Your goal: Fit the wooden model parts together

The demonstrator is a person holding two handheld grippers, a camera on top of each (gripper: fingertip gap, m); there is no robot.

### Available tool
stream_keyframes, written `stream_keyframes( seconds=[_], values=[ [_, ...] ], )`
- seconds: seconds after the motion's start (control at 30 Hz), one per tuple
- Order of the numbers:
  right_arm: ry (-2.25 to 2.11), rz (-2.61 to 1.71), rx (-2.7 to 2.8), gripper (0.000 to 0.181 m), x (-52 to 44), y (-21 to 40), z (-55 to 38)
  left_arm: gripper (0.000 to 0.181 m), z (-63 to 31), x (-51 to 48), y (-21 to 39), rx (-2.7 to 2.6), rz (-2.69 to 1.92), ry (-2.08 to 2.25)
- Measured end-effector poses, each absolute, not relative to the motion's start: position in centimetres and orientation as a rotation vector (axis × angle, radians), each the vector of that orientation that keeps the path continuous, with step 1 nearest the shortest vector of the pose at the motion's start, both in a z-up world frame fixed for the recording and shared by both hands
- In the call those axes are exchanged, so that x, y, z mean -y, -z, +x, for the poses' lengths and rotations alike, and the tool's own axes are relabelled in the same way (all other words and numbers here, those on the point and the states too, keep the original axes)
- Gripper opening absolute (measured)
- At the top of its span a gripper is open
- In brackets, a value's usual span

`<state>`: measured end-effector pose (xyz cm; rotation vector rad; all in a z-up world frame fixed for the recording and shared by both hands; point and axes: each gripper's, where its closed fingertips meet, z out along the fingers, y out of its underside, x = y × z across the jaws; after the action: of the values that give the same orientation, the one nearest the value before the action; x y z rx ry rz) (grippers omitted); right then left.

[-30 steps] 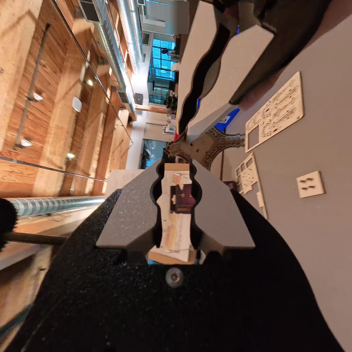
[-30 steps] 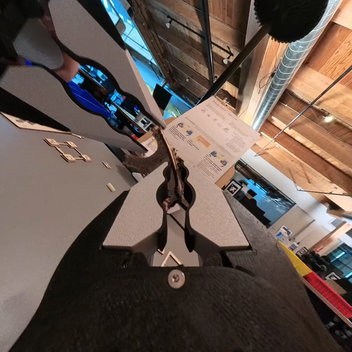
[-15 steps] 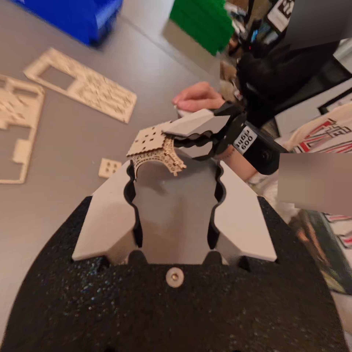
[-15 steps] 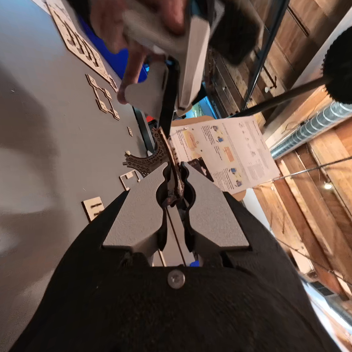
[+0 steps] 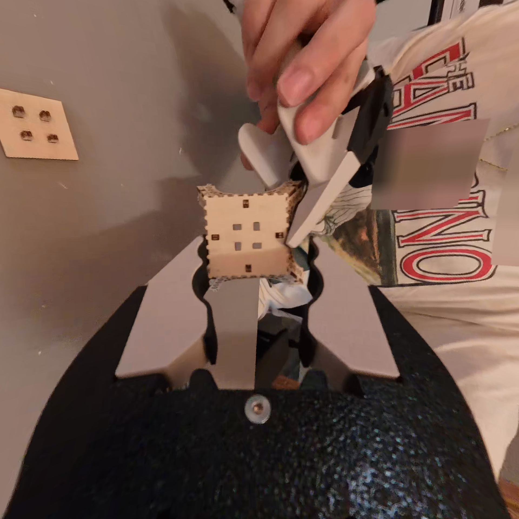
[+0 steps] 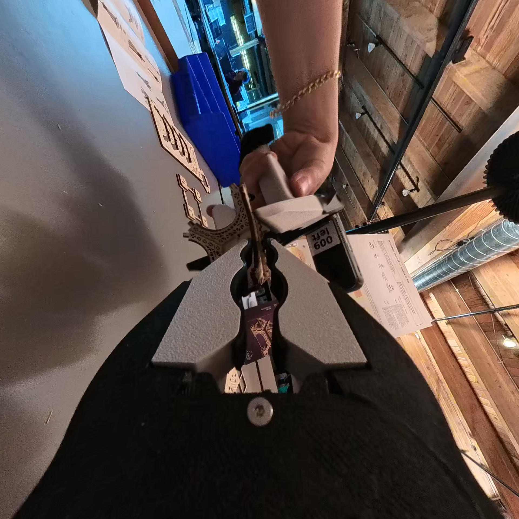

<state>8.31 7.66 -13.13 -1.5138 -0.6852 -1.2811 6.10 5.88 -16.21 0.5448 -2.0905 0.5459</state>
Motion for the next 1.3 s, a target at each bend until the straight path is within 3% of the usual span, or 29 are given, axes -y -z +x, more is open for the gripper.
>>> stream_keyframes(
  seconds=[0.13,0.27,0.4,0.6,0.77,0.83,0.93,1.3],
  values=[
    [1.291,-1.523,0.657,0.008,-7.2,13.0,8.8,0.058,7.1,-5.8,16.4,2.119,0.523,-0.576],
    [1.228,-1.546,0.559,0.041,-6.0,12.8,9.9,0.057,8.6,-6.6,17.3,2.263,0.474,-0.654],
    [1.0,-1.552,0.346,0.056,-3.5,11.8,11.1,0.057,10.8,-7.0,16.5,2.412,0.4,-0.963],
    [0.562,-1.366,-0.036,0.064,-0.2,8.7,12.6,0.057,11.1,-6.9,12.4,2.413,0.188,-1.565],
    [0.562,-1.403,-0.162,0.06,0.7,10.0,14.7,0.057,12.3,-7.9,13.5,2.595,0.169,-1.757],
    [0.651,-1.519,-0.28,0.058,1.7,12.1,17.1,0.057,14.2,-9.2,15.2,2.787,0.292,-1.694],
    [0.679,-1.657,-0.42,0.059,3.1,15.2,19.3,0.057,16.6,-13.0,20.0,3.148,0.439,-1.271],
    [0.561,-1.585,-0.631,0.059,5.1,16.6,21.1,0.057,18.8,-15.4,25.4,3.272,0.474,-0.891]
  ],
)
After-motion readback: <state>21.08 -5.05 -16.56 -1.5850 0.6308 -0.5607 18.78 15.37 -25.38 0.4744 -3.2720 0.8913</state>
